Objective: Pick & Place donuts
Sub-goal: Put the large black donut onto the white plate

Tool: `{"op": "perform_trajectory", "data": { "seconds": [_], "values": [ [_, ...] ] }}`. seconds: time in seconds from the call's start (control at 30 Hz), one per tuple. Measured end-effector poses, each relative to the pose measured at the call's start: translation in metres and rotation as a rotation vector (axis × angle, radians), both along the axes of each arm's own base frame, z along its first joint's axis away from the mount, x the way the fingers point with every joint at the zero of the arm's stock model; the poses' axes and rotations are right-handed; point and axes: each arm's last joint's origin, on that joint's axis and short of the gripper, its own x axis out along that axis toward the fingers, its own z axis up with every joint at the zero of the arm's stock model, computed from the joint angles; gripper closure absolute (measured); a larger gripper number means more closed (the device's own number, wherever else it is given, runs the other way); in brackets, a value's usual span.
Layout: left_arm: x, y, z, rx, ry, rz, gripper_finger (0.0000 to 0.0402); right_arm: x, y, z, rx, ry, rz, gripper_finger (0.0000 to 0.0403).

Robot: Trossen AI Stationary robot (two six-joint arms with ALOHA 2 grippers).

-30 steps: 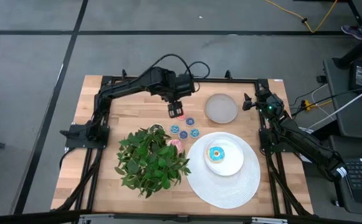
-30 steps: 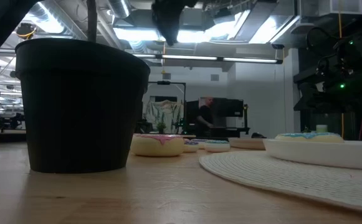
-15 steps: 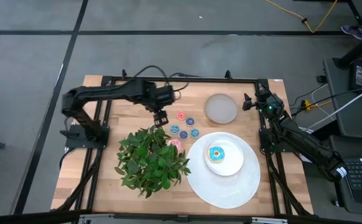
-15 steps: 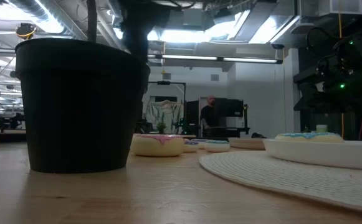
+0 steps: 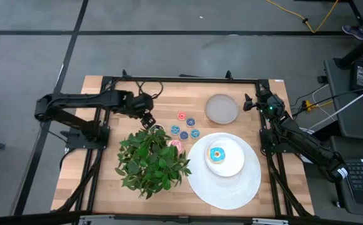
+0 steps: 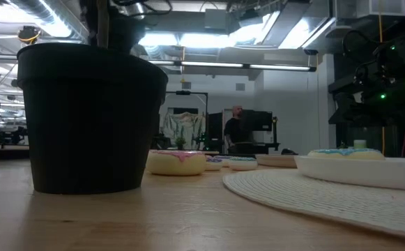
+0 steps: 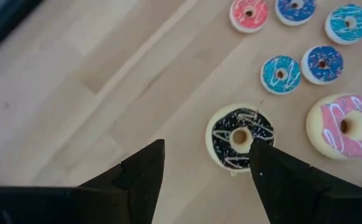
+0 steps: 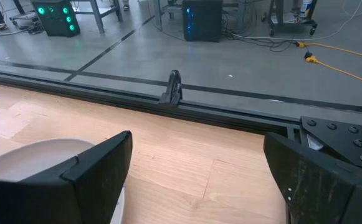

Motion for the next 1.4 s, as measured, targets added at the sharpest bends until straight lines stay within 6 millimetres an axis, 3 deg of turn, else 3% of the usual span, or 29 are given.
{"op": "perform_trajectory", "data": {
  "seconds": [0.23,0.5,0.9,1.4],
  "values": [
    [-0.021,-0.007,-0.028,-0.049,-0.089,0.158,0.0178,0.000,0.000,0.000,0.000,0.000,0.000,0.0040],
    [-0.028,-0.013,-0.065,-0.088,-0.163,0.314,0.0178,0.000,0.000,0.000,0.000,0.000,0.000,0.0040],
    [-0.014,-0.018,-0.107,-0.109,-0.206,0.431,0.0178,0.000,0.000,0.000,0.000,0.000,0.000,0.0040],
    [0.007,-0.029,-0.135,-0.181,-0.172,0.416,0.0178,0.000,0.000,0.000,0.000,0.000,0.000,0.0040]
  ]
}}
